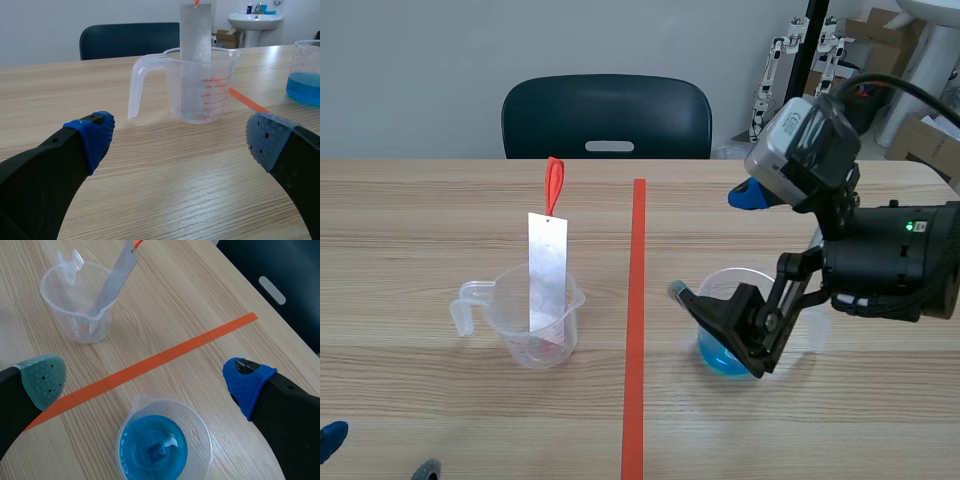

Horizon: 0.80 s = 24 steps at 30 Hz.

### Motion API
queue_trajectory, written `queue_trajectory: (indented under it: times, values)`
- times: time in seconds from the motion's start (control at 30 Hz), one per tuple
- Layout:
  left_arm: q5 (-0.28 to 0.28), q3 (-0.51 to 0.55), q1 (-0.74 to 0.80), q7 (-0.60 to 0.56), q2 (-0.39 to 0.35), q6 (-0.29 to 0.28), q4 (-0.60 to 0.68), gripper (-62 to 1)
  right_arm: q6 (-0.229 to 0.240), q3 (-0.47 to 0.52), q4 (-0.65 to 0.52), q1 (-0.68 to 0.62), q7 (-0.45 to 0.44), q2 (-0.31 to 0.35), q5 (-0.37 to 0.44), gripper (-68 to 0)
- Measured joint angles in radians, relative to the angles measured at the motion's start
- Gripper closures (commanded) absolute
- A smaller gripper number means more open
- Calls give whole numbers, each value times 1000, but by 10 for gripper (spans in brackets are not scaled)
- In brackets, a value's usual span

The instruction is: Do the redox reaction experiment. lift the metal plate out of the left beaker

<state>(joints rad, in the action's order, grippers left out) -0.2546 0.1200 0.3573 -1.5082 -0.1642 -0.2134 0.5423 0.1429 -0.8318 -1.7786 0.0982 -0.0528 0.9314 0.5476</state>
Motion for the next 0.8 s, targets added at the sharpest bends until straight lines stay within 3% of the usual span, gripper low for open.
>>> queue_trajectory:
  times: [0.07, 0.27, 0.47, 0.57, 0.8]
  values:
    - [0, -1, 0, 0, -2, 0, 11, -551, -29, -32, 35, 31, -7, -21, 0, -679]
    - [0, -42, 0, 0, -16, -4, 31, -551, -30, -105, 178, 107, -40, -80, 2, -679]
    - [1, -42, 0, 0, -16, -4, 30, -551, -21, -127, 221, 193, -57, -108, 135, -679]
    - [1, -42, 0, 0, -16, -4, 26, -551, -6, -127, 230, 243, -59, -118, 163, -679]
    - [1, -42, 0, 14, -16, -3, 26, -551, 47, -163, 322, 301, -35, -223, 256, -679]
